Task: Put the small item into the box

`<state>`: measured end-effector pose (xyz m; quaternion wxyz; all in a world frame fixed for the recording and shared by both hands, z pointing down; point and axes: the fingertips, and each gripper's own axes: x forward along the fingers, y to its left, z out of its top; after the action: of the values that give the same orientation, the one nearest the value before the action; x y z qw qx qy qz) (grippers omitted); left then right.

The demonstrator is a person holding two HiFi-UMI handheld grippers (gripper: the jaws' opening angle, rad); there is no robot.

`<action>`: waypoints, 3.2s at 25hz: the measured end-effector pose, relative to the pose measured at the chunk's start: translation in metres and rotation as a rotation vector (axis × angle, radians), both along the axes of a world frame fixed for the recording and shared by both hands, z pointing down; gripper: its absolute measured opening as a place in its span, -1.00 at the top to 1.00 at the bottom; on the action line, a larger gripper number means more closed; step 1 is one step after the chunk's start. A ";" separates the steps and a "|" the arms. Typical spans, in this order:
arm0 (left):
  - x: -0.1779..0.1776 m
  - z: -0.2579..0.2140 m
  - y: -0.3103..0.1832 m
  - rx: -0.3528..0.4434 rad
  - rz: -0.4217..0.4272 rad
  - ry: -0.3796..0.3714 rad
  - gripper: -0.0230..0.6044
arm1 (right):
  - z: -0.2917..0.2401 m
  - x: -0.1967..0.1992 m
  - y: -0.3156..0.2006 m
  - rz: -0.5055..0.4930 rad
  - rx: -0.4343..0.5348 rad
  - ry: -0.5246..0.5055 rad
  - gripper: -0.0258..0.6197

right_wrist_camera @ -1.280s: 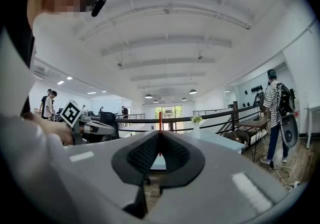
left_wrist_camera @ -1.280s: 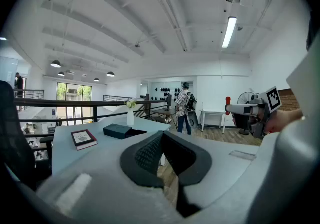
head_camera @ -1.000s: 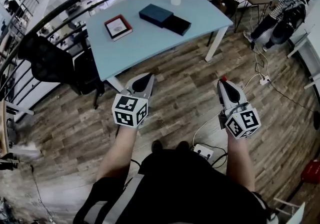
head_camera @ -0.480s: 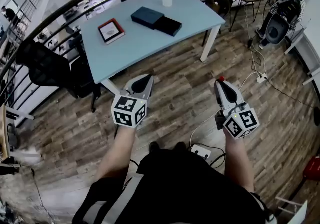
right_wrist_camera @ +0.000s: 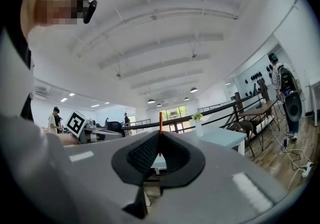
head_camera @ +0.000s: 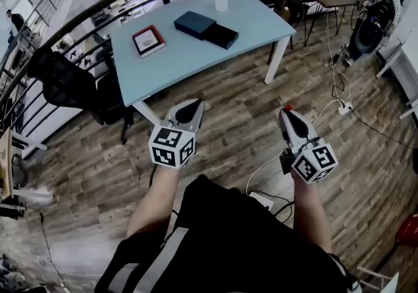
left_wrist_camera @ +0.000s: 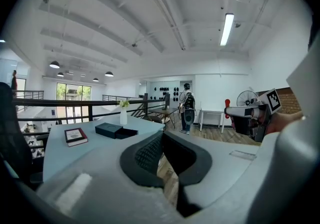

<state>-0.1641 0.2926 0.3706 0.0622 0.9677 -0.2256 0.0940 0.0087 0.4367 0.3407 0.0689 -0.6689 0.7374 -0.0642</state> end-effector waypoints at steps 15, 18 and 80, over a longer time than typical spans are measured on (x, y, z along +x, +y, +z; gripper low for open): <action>0.025 0.042 -0.077 -0.068 0.034 -0.019 0.90 | 0.018 0.011 -0.080 0.024 -0.047 -0.026 0.88; 0.029 0.054 -0.108 -0.082 0.055 -0.026 0.90 | 0.021 0.012 -0.116 0.034 -0.046 -0.041 0.88; 0.218 0.072 -0.524 -0.127 0.025 -0.121 0.90 | 0.081 0.190 -0.558 -0.105 -0.138 -0.182 0.88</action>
<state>0.0544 -0.2317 0.4427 0.1086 0.9571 -0.2102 0.1673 0.1985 -0.1211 0.4218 0.0858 -0.6237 0.7561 -0.1788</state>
